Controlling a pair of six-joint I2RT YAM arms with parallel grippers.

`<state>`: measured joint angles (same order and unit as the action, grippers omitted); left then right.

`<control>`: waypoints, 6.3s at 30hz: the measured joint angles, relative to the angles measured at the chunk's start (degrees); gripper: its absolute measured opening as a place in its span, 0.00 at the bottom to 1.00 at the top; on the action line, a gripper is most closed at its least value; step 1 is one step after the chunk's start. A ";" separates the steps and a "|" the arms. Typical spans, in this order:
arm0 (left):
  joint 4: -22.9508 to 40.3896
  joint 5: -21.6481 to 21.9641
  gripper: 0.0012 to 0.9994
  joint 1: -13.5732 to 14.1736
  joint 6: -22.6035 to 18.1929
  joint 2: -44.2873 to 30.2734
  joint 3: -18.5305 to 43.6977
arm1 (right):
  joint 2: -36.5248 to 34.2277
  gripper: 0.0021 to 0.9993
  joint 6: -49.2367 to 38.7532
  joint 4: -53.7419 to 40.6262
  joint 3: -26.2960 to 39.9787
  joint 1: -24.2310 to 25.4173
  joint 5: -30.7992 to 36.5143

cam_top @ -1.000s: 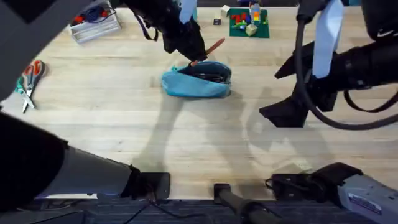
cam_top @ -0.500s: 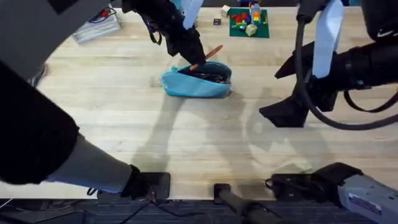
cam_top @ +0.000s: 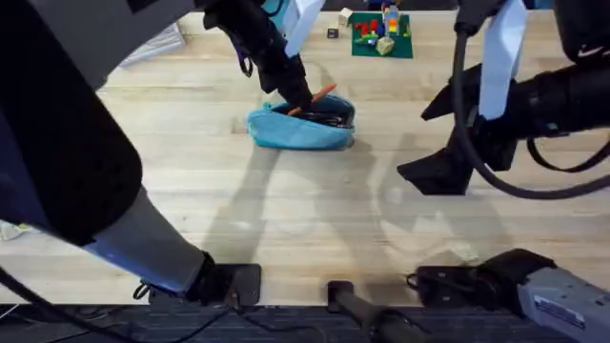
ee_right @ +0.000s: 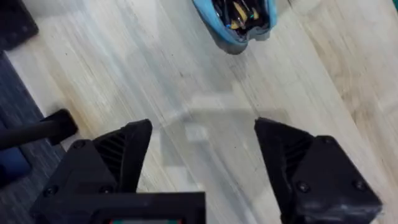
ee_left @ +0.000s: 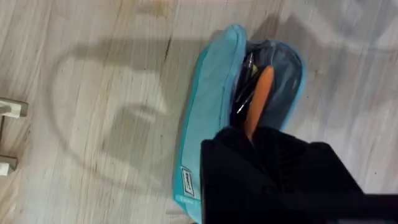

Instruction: Unzip the bag, pick up the pens from the table one at a time and place them inside, then zip the bag closed.

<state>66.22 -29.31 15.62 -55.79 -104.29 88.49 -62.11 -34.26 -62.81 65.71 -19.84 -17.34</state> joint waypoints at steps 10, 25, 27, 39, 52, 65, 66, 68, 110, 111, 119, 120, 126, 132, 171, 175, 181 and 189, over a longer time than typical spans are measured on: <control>-0.02 0.40 0.04 0.00 0.00 -1.82 0.05 | 0.00 1.00 0.00 0.00 0.00 0.00 0.00; 0.20 0.38 0.99 0.33 -0.17 -1.84 0.07 | 0.00 1.00 0.00 0.00 0.00 0.00 0.00; 0.05 0.37 0.99 0.33 0.43 -1.83 0.07 | 0.00 1.00 0.00 0.00 0.00 0.00 0.00; -0.86 2.49 0.99 0.31 11.68 -1.81 5.49 | 0.00 1.00 0.00 0.00 0.00 0.00 0.00; 4.89 5.23 1.00 0.26 19.04 -1.83 12.57 | 0.00 1.00 0.01 0.00 0.00 0.00 0.00; 10.67 6.50 1.00 0.26 21.11 3.76 17.31 | 0.00 1.00 0.00 0.00 0.00 0.00 0.00; 10.91 6.52 1.00 0.26 21.12 4.88 17.33 | 0.00 1.00 0.00 0.00 0.00 0.00 0.00; 11.77 6.65 1.00 0.26 21.12 7.00 17.44 | 0.00 1.00 0.00 0.00 0.00 0.00 0.00; 26.95 -15.73 1.00 -21.82 -0.18 19.30 16.86 | 0.00 1.00 0.02 0.00 0.00 0.00 0.00; 26.83 -16.19 1.00 -22.38 -1.20 20.06 16.40 | 0.00 1.00 0.00 0.00 0.00 0.00 0.00; 26.29 -16.97 1.00 -25.34 -11.28 22.86 11.55 | 0.00 1.00 0.02 0.00 0.00 0.00 0.00; 26.73 -16.37 1.00 -25.46 -12.91 22.86 11.31 | 0.00 1.00 0.00 0.00 0.00 0.00 0.00; 27.47 -12.53 1.00 -25.51 -17.75 23.50 11.08 | 0.00 1.00 0.01 0.02 0.00 0.00 0.00; 25.59 -10.75 1.00 -25.51 -19.75 25.56 7.42 | 0.00 1.00 0.02 0.00 0.00 0.00 0.00; -5.73 -25.12 0.99 -41.24 -24.87 36.34 -30.61 | 0.00 1.00 0.00 0.00 0.00 0.00 0.00; -10.68 -28.40 0.99 -43.10 -24.86 34.75 -34.03 | 0.00 1.00 0.02 0.02 0.00 0.00 0.00; -16.41 -31.22 0.99 -43.52 -24.35 28.94 -35.95 | 0.00 1.00 0.01 0.01 0.00 0.00 0.00; -18.10 -32.60 0.99 -43.52 -24.15 22.03 -35.95 | 0.00 1.00 0.02 0.00 0.00 0.00 0.00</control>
<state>48.12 -61.90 -27.90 -79.94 -82.26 52.53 -62.11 -34.24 -62.81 65.71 -19.84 -17.34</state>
